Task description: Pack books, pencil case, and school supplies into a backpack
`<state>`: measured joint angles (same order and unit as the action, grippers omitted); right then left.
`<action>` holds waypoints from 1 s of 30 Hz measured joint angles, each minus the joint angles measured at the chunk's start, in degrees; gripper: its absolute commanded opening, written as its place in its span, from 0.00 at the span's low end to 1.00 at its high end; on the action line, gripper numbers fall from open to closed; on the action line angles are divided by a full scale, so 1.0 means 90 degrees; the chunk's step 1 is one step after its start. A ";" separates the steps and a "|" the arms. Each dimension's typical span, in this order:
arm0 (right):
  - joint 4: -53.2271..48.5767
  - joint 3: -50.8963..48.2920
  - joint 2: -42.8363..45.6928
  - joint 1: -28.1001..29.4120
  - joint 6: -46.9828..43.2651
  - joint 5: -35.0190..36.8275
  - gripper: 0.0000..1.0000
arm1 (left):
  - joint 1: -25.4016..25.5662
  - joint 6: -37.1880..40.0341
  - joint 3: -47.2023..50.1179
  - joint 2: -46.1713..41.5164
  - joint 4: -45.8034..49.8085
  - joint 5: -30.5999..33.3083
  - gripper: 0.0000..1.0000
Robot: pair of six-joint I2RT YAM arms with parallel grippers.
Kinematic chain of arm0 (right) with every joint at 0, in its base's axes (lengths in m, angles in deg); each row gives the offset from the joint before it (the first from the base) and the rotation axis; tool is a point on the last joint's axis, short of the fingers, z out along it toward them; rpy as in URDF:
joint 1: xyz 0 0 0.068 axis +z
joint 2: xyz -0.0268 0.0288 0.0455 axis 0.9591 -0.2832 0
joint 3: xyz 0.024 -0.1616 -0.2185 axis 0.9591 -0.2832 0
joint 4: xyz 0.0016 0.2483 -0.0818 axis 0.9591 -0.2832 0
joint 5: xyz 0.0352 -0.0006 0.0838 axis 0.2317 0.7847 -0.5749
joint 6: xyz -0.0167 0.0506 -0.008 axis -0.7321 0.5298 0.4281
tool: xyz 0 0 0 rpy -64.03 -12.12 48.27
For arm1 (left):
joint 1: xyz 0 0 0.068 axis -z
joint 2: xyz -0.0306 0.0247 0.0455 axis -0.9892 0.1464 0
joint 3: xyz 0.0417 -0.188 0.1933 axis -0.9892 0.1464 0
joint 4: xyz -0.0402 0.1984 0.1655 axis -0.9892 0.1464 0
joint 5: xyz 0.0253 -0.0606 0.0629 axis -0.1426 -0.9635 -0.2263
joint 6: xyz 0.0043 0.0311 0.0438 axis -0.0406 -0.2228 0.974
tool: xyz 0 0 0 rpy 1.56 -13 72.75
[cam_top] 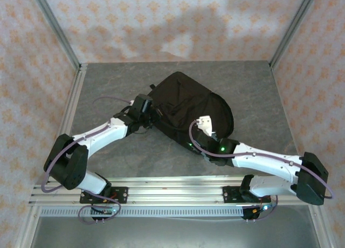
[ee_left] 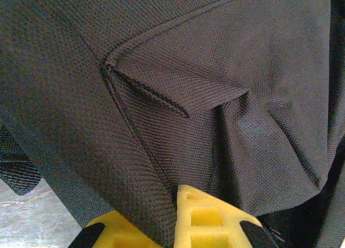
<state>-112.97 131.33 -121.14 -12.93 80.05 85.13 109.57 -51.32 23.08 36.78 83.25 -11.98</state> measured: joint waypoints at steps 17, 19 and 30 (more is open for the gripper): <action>-0.0843 -0.0138 0.0503 -0.0177 0.0491 -0.0005 0.00 | -0.0447 0.0389 0.0197 -0.0469 0.0682 0.0333 0.00; -0.0784 -0.0151 0.0537 -0.0187 0.0466 -0.0138 0.00 | -0.0520 0.0478 0.0119 -0.0435 0.0777 0.0296 0.00; 0.0544 0.0097 -0.0491 -0.0097 0.0289 -0.2064 0.00 | -0.0884 0.1061 -0.1921 0.0986 0.1331 -0.0355 0.45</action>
<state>-108.08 132.20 -125.56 -13.80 82.65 66.55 101.61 -41.76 5.80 45.65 95.23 -15.17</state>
